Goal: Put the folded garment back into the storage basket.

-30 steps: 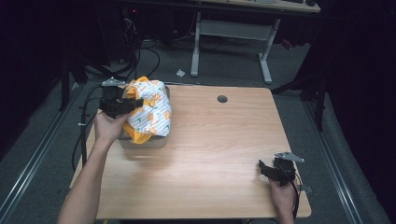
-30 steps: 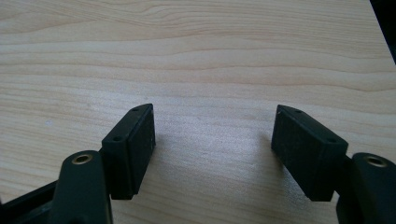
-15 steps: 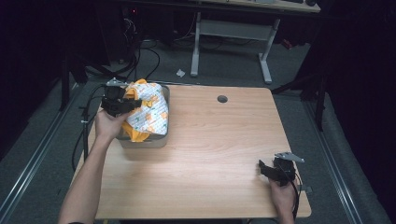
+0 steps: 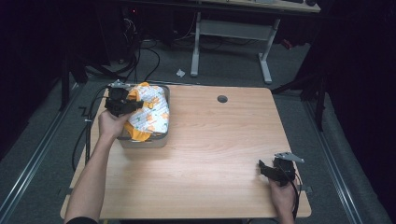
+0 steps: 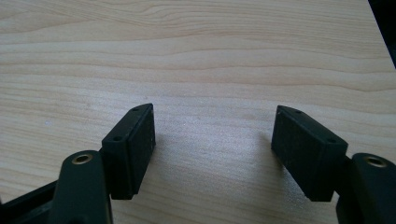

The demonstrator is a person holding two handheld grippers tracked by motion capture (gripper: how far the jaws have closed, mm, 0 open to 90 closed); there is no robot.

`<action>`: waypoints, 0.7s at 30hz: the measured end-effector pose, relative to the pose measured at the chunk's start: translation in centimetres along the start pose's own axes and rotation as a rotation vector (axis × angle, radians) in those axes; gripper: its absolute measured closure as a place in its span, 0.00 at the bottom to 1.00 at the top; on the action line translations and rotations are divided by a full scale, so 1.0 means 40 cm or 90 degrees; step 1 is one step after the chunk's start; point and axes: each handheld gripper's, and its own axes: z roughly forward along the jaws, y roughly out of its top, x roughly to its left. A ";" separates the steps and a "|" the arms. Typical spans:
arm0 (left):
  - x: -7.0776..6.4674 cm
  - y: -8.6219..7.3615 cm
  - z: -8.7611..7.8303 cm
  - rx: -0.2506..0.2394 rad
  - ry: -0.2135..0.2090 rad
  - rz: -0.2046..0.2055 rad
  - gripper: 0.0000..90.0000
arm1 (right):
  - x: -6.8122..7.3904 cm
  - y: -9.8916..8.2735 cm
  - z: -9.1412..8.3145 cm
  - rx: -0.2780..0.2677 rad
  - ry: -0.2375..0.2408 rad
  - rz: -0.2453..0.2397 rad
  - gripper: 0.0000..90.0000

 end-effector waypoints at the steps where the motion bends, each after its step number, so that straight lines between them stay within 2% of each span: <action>1: 0.004 -0.005 0.010 0.009 0.003 0.003 0.86 | 0.000 0.000 0.000 0.000 0.000 0.001 0.34; 10: 0.029 -0.041 0.050 0.042 0.012 -0.007 0.86 | 0.000 0.000 0.000 0.001 0.000 0.002 0.34; 15: 0.031 -0.058 0.072 0.076 0.029 0.018 0.86 | 0.000 0.000 0.000 0.000 -0.001 0.001 0.34; 18: 0.031 -0.061 0.085 0.086 0.020 0.018 0.85 | 0.000 0.000 0.000 0.001 -0.001 0.002 0.34; 21: 0.026 -0.066 0.105 0.107 0.019 0.028 0.85 | 0.000 0.000 0.000 0.000 -0.001 0.002 0.34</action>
